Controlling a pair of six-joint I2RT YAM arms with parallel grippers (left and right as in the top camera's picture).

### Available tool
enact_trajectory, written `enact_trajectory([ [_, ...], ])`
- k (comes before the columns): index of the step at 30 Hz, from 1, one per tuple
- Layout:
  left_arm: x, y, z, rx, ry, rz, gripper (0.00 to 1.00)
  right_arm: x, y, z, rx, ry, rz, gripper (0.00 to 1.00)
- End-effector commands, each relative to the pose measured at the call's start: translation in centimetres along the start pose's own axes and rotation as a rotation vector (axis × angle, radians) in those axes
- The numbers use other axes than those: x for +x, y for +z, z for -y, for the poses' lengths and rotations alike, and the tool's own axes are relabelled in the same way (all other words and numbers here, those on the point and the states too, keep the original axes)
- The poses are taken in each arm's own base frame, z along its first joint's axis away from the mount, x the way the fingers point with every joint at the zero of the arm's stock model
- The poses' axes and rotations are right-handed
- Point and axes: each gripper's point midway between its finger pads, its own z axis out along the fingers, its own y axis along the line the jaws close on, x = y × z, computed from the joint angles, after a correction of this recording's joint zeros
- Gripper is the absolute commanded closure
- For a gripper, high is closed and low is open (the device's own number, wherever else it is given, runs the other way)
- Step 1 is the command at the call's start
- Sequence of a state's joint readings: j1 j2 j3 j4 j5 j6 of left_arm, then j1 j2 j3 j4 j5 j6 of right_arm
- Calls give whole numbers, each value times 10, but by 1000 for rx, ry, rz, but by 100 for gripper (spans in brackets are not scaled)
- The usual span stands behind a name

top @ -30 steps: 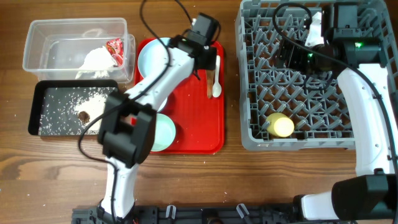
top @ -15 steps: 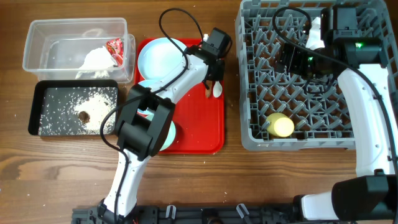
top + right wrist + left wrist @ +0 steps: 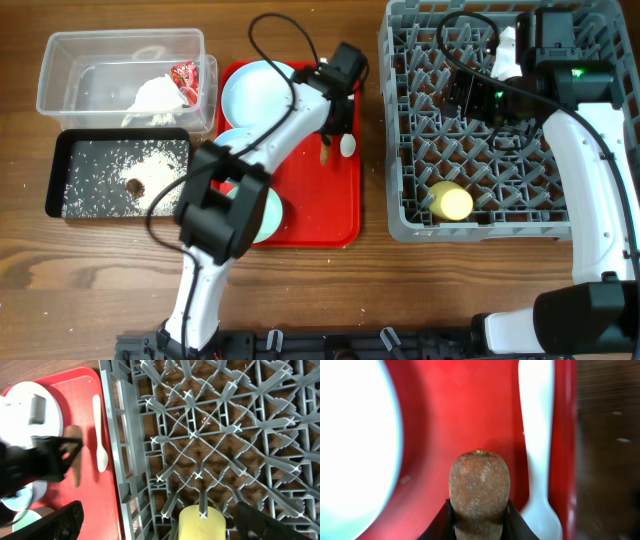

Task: Sort waste into correct bins and load items into the dishwasher rack
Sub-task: 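Carry the scrap left and drop it into the black tray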

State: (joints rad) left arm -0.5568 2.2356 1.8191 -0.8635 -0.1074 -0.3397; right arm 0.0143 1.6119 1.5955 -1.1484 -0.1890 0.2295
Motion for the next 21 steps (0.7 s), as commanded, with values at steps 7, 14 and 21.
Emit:
enact_trajectory([
  [7,-7,-172,-168,-94,-436,91,96,-8,-13,-2,4,-29,55,2],
  [14,81,-139,-350,-301,-1085,-60,96,-11,-13,-3,1,-29,67,2],
  [21,161,-52,-388,-352,-1331,-78,96,-12,-13,-3,0,-30,70,2],
])
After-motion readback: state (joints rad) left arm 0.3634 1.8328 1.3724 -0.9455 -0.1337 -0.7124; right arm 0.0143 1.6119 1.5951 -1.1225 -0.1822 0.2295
